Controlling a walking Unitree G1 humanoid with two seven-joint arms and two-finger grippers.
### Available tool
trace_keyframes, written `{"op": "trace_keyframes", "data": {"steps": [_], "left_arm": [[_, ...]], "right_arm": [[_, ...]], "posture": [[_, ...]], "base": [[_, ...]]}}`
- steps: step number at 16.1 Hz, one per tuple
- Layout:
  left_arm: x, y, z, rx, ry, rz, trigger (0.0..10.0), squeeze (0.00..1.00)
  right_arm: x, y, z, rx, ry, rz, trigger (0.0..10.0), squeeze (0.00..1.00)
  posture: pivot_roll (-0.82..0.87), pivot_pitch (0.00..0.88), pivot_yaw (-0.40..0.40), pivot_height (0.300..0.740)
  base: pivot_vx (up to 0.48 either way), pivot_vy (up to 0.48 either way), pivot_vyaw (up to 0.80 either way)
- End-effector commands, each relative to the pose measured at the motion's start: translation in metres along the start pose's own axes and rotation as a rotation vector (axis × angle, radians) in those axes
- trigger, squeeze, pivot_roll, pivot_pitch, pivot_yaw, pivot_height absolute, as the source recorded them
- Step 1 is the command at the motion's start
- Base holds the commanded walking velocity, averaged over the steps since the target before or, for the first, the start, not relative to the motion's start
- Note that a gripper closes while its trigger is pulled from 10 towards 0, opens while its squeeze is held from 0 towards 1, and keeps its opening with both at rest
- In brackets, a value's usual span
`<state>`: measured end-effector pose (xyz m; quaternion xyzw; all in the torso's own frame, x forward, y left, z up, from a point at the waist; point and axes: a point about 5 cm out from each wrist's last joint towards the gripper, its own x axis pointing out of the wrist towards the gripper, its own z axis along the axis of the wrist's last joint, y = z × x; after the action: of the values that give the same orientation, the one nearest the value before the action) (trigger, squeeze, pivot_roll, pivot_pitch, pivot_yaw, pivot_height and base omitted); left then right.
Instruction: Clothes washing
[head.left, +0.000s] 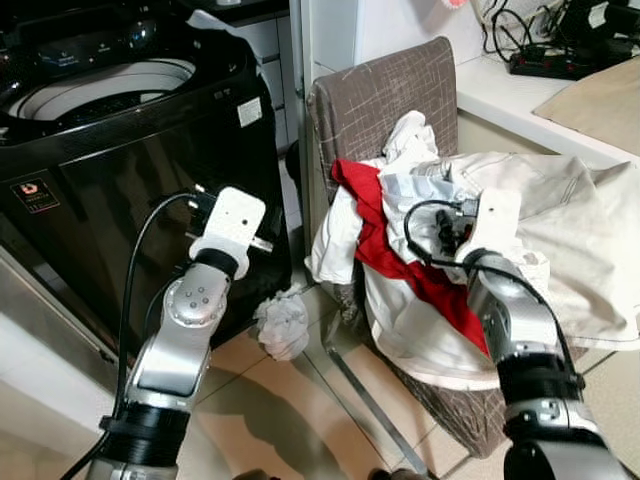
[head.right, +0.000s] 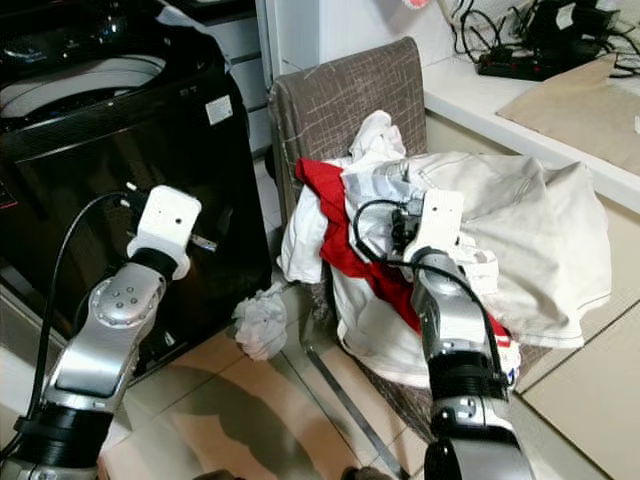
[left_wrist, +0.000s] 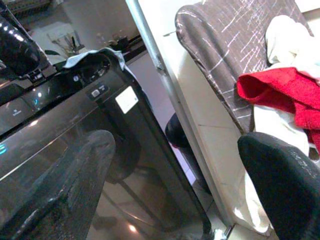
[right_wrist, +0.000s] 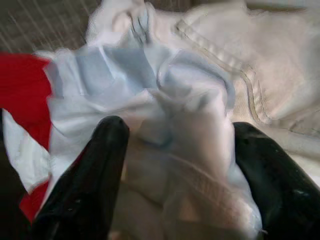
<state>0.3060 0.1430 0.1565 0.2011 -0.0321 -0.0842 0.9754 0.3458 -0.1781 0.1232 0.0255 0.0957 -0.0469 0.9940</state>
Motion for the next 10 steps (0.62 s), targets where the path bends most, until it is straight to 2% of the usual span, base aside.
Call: {"op": "trace_keyframes", "data": {"steps": [1,2,4,6,7,9,10], "left_arm": [[0.002,0.002,0.002,0.013,-0.006,0.008,10.0,0.00],[0.001,0.002,0.002,0.013,-0.005,0.009,10.0,0.00],[0.001,0.001,0.002,0.014,-0.006,0.008,10.0,0.00],[0.001,0.002,0.001,0.015,-0.004,0.009,10.0,0.00],[0.001,0.002,0.001,0.015,-0.004,0.010,10.0,0.00],[0.000,0.003,0.001,0.013,-0.001,0.014,10.0,0.00],[0.000,0.003,0.001,0.013,-0.001,0.014,10.0,0.00]], "right_arm": [[-0.002,0.004,0.007,0.004,-0.024,0.018,10.0,1.00],[-0.005,0.009,0.020,0.015,-0.067,0.034,10.0,1.00],[-0.009,0.009,0.024,0.066,-0.047,0.017,10.0,1.00],[-0.014,0.004,0.030,0.039,-0.028,-0.021,10.0,1.00],[-0.020,0.001,0.030,0.036,0.004,-0.035,10.0,0.00],[-0.038,-0.004,0.026,0.017,0.032,-0.060,10.0,0.00],[-0.038,-0.004,0.026,0.017,0.032,-0.060,10.0,0.00]], "posture": [[-0.02,0.000,0.011,0.736],[-0.02,0.000,0.011,0.736],[-0.02,0.000,0.011,0.736],[-0.02,0.000,0.010,0.736],[-0.02,0.000,0.007,0.736],[-0.03,0.000,0.006,0.736],[-0.03,0.000,0.006,0.736]], "base": [[0.000,0.000,0.00],[0.000,0.000,0.00],[0.000,0.000,0.00],[0.000,0.000,0.00],[0.000,0.000,0.00],[0.000,0.000,0.00],[0.000,0.000,0.00]]}}
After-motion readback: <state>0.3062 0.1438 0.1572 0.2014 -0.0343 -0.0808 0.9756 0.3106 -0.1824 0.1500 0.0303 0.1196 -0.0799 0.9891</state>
